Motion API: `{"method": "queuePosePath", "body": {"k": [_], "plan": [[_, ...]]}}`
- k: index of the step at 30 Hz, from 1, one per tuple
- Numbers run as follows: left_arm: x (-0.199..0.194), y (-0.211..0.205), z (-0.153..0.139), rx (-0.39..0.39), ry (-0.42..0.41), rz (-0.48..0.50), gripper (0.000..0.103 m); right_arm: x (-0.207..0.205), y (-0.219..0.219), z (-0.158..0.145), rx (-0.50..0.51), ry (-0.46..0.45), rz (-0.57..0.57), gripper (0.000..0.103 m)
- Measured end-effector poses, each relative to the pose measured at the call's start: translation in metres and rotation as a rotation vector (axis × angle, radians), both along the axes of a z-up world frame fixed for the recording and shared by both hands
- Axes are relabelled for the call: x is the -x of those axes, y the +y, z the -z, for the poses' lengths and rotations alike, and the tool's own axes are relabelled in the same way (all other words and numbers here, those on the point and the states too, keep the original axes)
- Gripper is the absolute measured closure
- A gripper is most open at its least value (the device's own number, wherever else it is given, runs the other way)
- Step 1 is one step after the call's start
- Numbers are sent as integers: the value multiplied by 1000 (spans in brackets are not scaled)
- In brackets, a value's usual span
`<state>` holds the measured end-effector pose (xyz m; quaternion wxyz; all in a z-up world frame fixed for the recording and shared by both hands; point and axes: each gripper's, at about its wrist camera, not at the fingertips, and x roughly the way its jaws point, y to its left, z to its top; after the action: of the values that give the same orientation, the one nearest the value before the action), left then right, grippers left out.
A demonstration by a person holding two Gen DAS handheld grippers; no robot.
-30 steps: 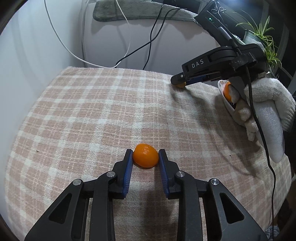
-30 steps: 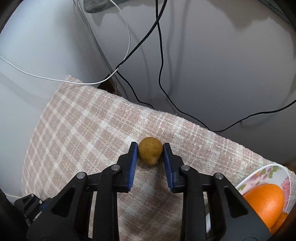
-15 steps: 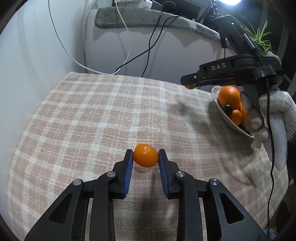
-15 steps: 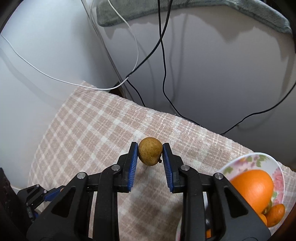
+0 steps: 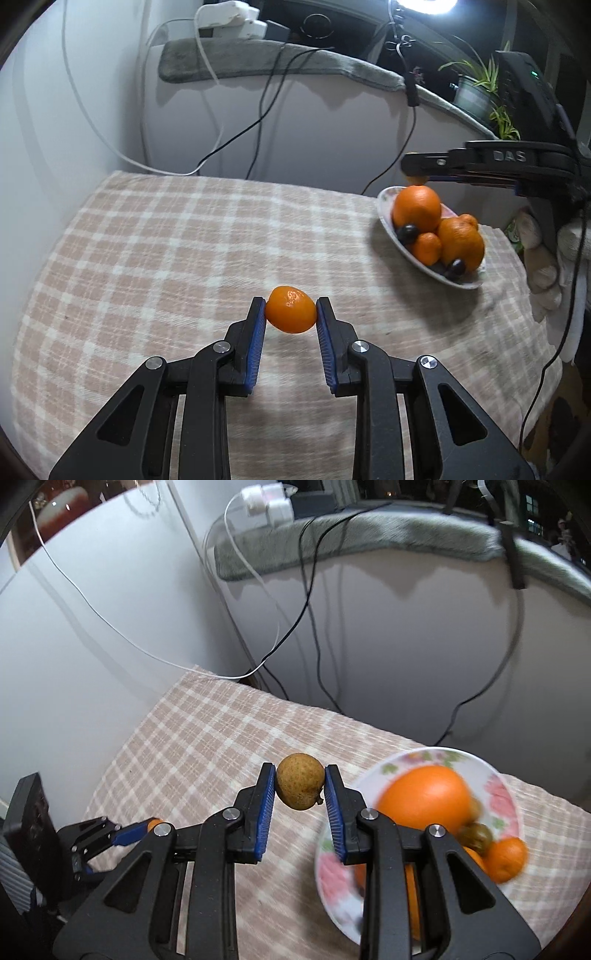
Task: Organize fruits
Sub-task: 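Carry the kiwi and small mandarin over the plate with both grippers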
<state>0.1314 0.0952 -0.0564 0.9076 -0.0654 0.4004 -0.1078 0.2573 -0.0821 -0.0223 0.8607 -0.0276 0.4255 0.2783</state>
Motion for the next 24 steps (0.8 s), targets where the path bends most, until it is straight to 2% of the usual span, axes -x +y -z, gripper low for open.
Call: {"method": "queuePosePath", "body": {"k": [12, 24], "plan": [[-13, -46, -7, 28, -14, 70, 77, 10, -76, -18, -30, -49, 99, 75], [-31, -98, -11, 38, -27, 150, 77, 1, -116, -3, -36, -25, 147, 75]]}}
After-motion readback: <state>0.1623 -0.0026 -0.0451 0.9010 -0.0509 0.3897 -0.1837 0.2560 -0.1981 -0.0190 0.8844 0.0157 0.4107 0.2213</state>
